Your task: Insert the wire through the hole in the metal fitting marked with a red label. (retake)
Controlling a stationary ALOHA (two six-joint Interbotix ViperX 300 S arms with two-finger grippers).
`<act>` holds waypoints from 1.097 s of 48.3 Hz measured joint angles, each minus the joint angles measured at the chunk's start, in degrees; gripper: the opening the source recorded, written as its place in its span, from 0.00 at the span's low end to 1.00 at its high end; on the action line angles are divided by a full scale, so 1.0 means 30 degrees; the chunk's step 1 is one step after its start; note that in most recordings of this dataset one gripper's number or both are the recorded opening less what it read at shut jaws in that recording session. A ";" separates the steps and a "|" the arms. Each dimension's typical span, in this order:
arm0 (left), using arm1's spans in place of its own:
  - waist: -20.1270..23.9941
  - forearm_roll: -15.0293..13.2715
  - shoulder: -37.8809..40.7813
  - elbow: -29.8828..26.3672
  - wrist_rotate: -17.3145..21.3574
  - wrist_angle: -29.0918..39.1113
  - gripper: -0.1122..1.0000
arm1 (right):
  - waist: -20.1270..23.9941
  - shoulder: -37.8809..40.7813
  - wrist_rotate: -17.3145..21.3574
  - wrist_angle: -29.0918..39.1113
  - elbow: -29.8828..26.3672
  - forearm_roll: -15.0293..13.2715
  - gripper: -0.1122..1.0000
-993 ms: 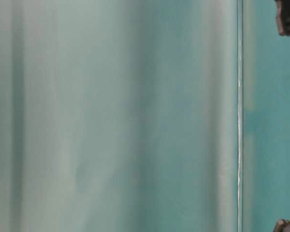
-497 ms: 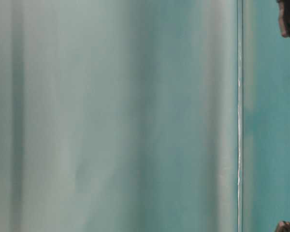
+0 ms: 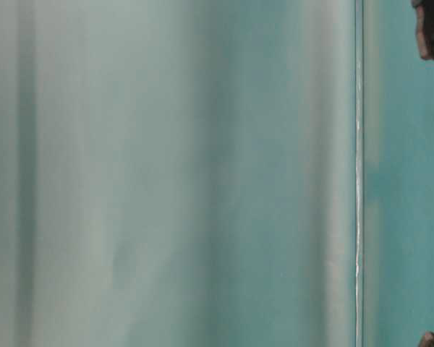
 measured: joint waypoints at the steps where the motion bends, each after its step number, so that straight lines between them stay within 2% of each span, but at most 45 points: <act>1: 0.0000 0.0000 0.0000 0.0000 0.0000 0.0000 0.01 | 0.0000 -0.0029 -0.0059 0.0000 0.0029 0.0000 0.22; 4: 0.0000 0.0029 0.0000 0.0000 0.0000 0.0000 0.01 | -0.0059 -0.0117 -0.0176 0.0146 0.0029 -0.0117 0.35; 11: 0.0029 0.0000 0.0000 -0.0029 0.0000 0.0029 0.01 | 0.0146 -0.0469 -0.0234 0.0205 0.0205 -0.0293 0.75; 14: 0.0029 0.0000 0.0000 -0.0029 0.0000 0.0029 0.01 | 0.0205 -0.0645 -0.0264 0.0205 0.0264 -0.0352 0.86; 29: 0.0029 0.0000 -0.0557 0.0439 -0.0029 0.0469 0.01 | 0.0205 -0.0879 -0.0264 0.0176 0.0615 -0.0352 0.85; 53: -0.0029 0.0088 -0.4014 0.3838 0.0176 0.2607 0.01 | 0.0205 -0.0879 -0.0264 0.0176 0.0820 -0.0322 0.84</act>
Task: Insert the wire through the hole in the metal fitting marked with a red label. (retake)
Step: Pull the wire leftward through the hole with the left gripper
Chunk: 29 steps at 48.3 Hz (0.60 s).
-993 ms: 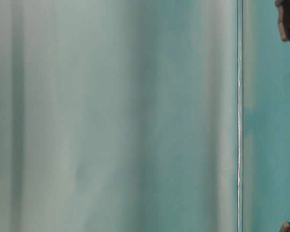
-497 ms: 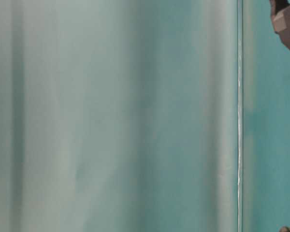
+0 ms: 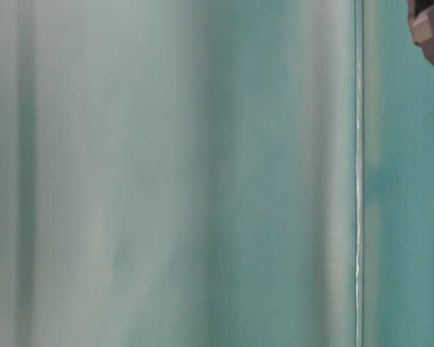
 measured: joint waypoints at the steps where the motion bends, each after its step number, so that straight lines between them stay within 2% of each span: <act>1: -0.0029 0.0000 -0.0176 0.0176 -0.0029 0.0059 0.01 | 0.0000 0.0029 0.0000 0.0000 0.0000 -0.0029 0.84; 11: -0.0059 0.0000 -0.2051 0.1670 0.0000 0.0850 0.01 | 0.0000 0.0029 0.0029 0.0000 0.0029 -0.0029 0.84; 29: -0.0762 0.0029 -0.4775 0.2783 -0.0117 0.3047 0.01 | 0.0029 0.0029 0.0029 0.0000 0.0029 -0.0029 0.84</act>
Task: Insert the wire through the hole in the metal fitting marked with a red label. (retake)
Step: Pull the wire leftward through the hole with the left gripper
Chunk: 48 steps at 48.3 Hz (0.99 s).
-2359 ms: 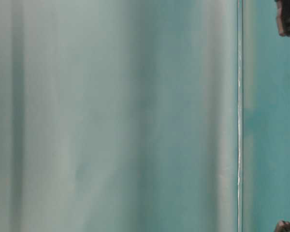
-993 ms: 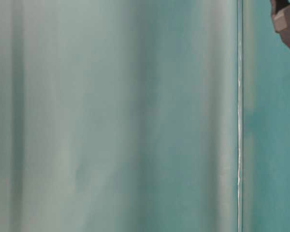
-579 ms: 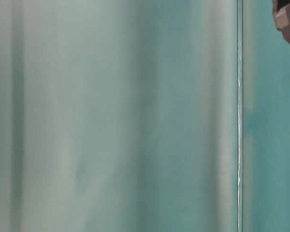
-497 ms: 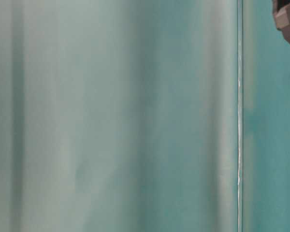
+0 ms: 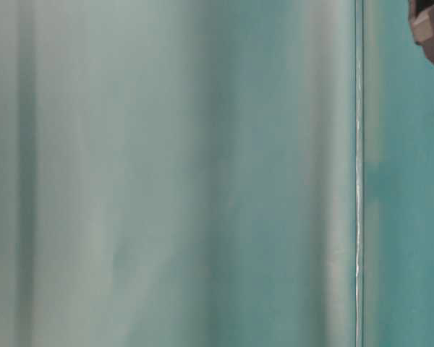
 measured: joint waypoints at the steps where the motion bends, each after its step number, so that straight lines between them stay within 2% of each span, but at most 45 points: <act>1: -0.0029 0.0000 -0.0088 0.0059 0.0000 0.0059 0.01 | -0.0029 -0.0029 0.0029 0.0000 0.0000 0.0000 0.84; 15: -0.0088 -0.0029 -0.0645 0.0352 -0.0117 0.0586 0.01 | 0.0000 0.0000 0.0029 0.0000 0.0000 0.0000 0.84; 26: 0.0293 -0.0029 -0.0645 0.0234 -0.1846 0.1494 0.01 | 0.0000 0.0000 0.0000 0.0000 0.0000 0.0000 0.84; 30: 0.0439 -0.0059 -0.0703 0.0176 -0.2139 0.1523 0.04 | 0.0000 0.0000 0.0029 0.0000 0.0000 0.0000 0.84; 34: 0.0527 -0.0059 -0.0732 0.0088 -0.2256 0.1494 0.12 | -0.0029 0.0000 0.0029 0.0000 0.0000 0.0029 0.84; 38: 0.0557 -0.0059 -0.0732 0.0029 -0.2256 0.1523 0.25 | 0.0000 -0.0029 0.0029 0.0000 0.0000 0.0000 0.84; 46: 0.0557 -0.0029 -0.0732 0.0029 -0.2227 0.1523 0.66 | -0.0029 0.0000 0.0029 0.0000 0.0000 0.0029 0.84; 48: 0.0557 -0.0029 -0.0732 0.0029 -0.2227 0.1523 0.65 | -0.0029 0.0000 0.0029 0.0000 0.0000 0.0000 0.84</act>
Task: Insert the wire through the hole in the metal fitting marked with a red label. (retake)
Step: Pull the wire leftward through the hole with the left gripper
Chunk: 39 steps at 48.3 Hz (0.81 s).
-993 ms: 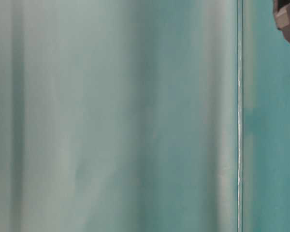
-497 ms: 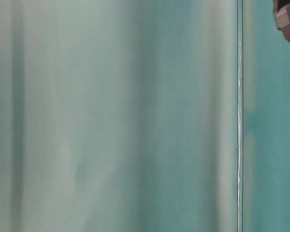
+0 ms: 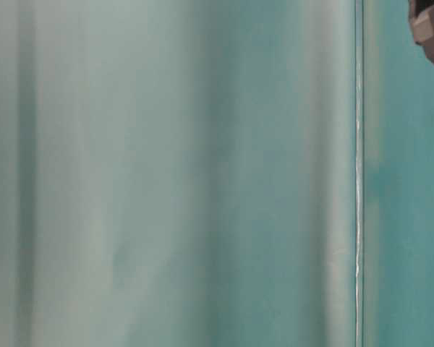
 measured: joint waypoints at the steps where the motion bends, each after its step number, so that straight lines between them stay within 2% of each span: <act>1: 0.0000 0.0000 0.0000 -0.0029 -0.0029 0.0000 0.64 | 0.0000 -0.0029 0.0000 0.0029 0.0000 0.0029 0.84; 24: 0.0117 0.0029 -0.0264 0.0000 0.0527 0.0029 0.64 | 0.0029 -0.0176 -0.0205 0.0000 0.0059 0.0000 0.84; 39: 0.0967 0.0029 -0.1787 0.0117 0.1377 0.0469 0.64 | -0.0234 -0.2285 -0.0264 0.0000 0.1377 0.0029 0.84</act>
